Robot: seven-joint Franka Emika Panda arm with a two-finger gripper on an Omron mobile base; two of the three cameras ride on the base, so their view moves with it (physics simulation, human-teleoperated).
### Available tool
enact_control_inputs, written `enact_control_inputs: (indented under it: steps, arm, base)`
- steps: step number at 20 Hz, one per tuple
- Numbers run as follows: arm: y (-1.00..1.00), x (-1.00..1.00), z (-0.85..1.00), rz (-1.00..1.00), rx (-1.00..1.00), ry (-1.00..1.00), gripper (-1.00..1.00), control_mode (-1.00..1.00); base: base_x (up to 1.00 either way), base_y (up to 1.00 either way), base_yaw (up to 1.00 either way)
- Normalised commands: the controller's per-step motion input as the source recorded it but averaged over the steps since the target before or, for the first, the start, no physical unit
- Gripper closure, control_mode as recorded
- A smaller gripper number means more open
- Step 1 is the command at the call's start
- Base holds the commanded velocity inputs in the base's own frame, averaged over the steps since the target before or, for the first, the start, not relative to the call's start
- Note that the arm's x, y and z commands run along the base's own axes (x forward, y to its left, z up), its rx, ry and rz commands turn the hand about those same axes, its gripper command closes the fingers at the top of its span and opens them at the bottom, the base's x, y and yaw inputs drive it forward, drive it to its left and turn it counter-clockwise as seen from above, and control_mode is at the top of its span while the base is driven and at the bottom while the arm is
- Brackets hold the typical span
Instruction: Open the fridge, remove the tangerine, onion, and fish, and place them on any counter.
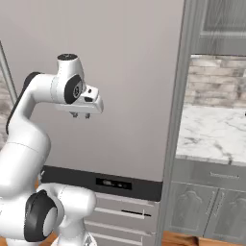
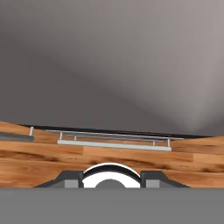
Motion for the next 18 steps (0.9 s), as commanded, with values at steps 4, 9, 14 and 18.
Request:
enact_control_inputs:
  steps: [4,9,14,18]
  arm:
    - [0.00,-0.02,0.00,0.00,0.00,0.00,-1.00,1.00]
    - [0.00,0.00,0.00,0.00,0.00,0.00,-1.00,1.00]
    - [0.00,0.00,0.00,0.00,0.00,0.00,-1.00,1.00]
    - [0.00,0.00,0.00,0.00,0.00,0.00,-1.00,1.00]
  base:
    - [-0.23,0.01,-0.05]
    - [-0.54,0.79,-0.29]
    - [-0.28,1.00,-0.37]
    - [-0.03,0.84,-0.39]
